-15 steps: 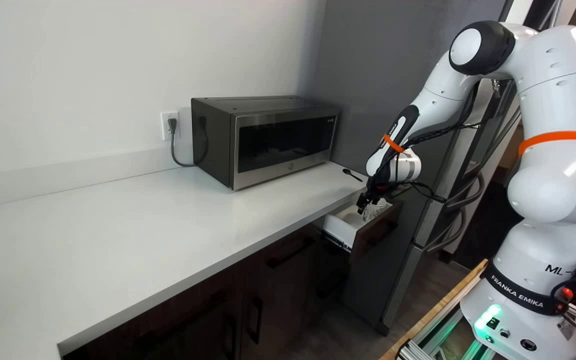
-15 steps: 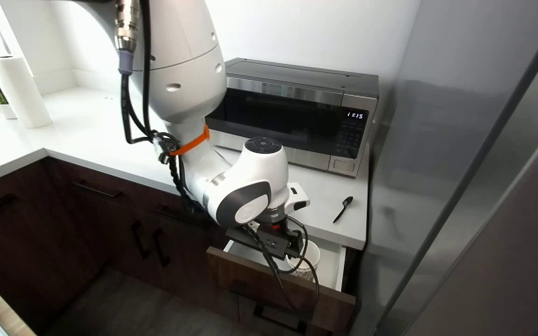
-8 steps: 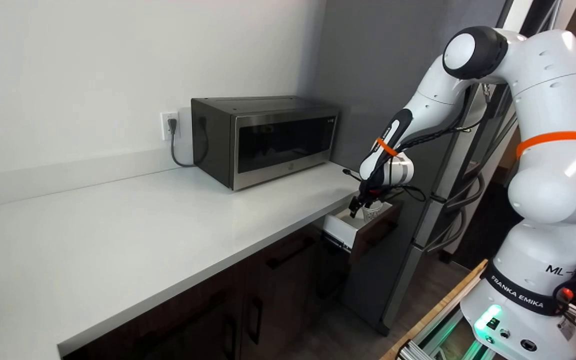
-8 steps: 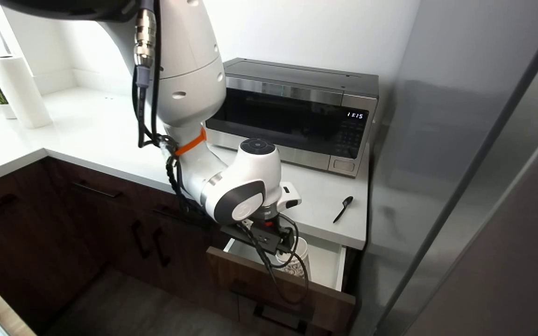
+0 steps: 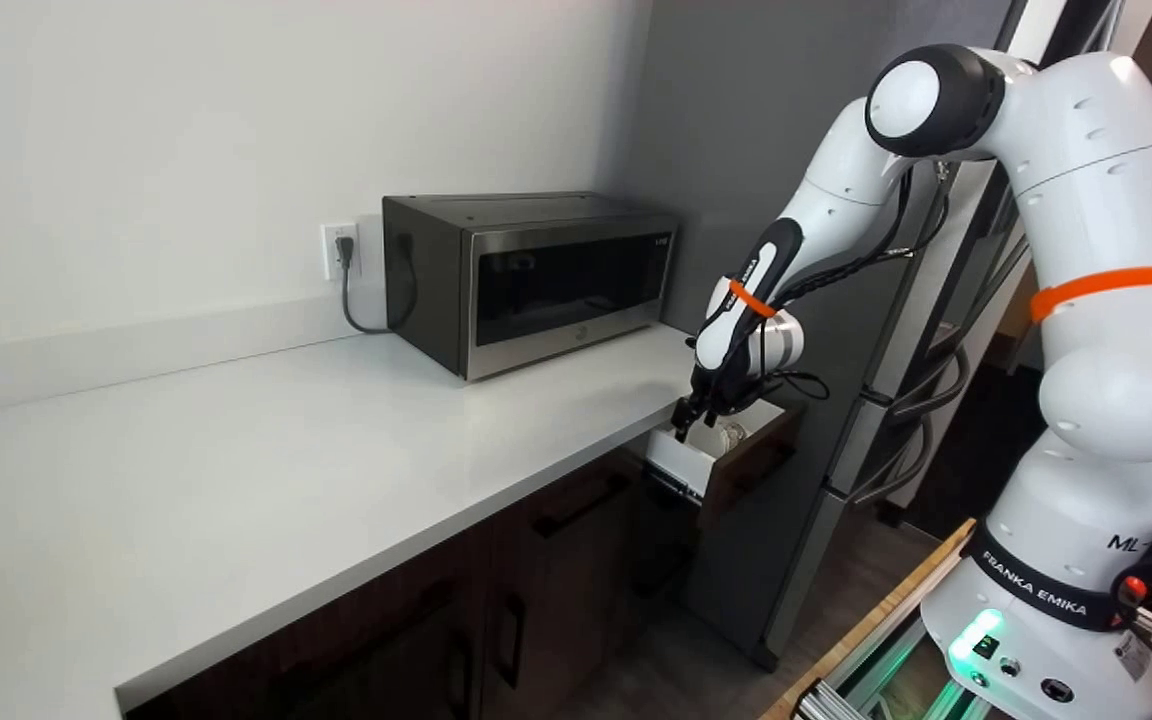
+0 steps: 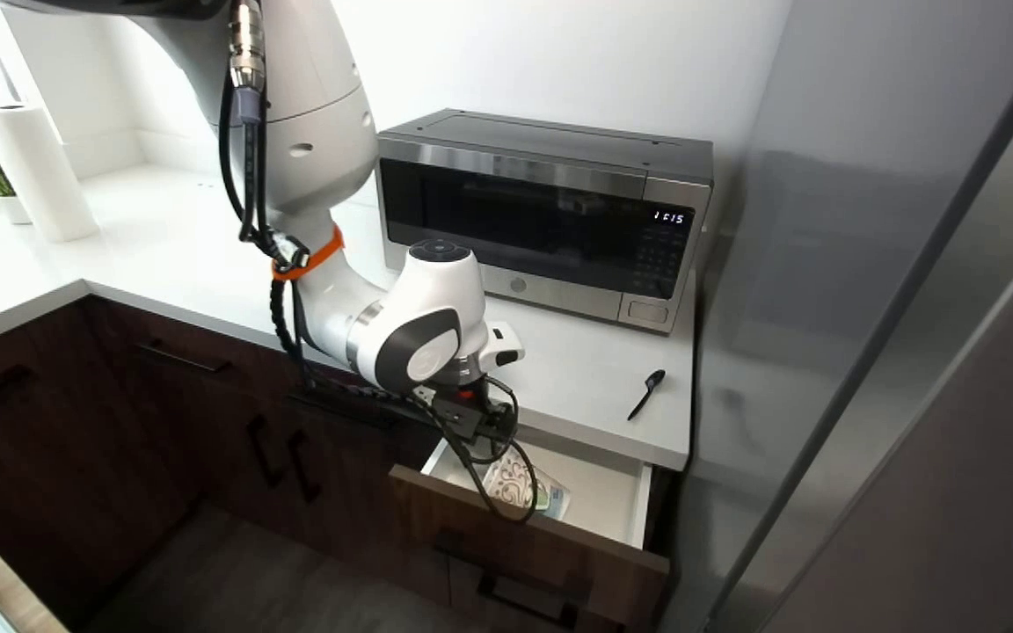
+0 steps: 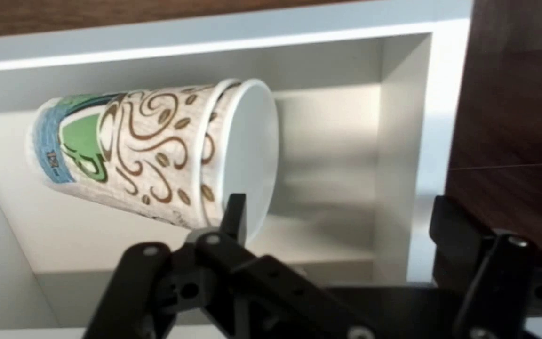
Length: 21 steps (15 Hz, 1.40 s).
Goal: Put the cups together, lay them down, and then close the drawer
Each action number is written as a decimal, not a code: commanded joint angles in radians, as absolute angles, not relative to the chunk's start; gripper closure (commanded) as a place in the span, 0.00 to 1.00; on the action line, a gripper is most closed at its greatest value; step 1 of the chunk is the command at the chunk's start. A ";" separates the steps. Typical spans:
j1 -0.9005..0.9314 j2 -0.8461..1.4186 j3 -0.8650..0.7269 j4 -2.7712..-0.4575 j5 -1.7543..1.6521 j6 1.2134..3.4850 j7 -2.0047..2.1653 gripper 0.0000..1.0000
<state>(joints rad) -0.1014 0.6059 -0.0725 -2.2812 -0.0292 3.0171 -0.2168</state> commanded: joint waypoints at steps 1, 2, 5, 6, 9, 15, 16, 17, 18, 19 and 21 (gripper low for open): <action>-0.043 0.548 -0.091 -2.311 -0.051 2.940 -0.139 0.00; -0.036 0.528 -0.090 -2.318 -0.052 2.921 -0.130 0.00; -0.024 0.470 -0.100 -2.335 -0.062 2.878 -0.116 0.00; -0.021 0.447 -0.107 -2.344 -0.068 2.863 -0.114 0.00; -0.020 0.373 -0.136 -2.378 -0.100 2.808 -0.116 0.00; -0.052 0.244 -0.176 -2.488 -0.189 2.707 -0.141 0.00; -0.062 0.228 -0.177 -2.515 -0.200 2.718 -0.155 0.00; -0.075 0.213 -0.172 -2.539 -0.199 2.723 -0.172 0.02; -0.087 0.205 -0.174 -2.563 -0.201 2.738 -0.179 0.27; -0.092 0.200 -0.182 -2.582 -0.202 2.741 -0.162 0.27; -0.111 0.200 -0.188 -2.622 -0.188 2.784 -0.152 0.36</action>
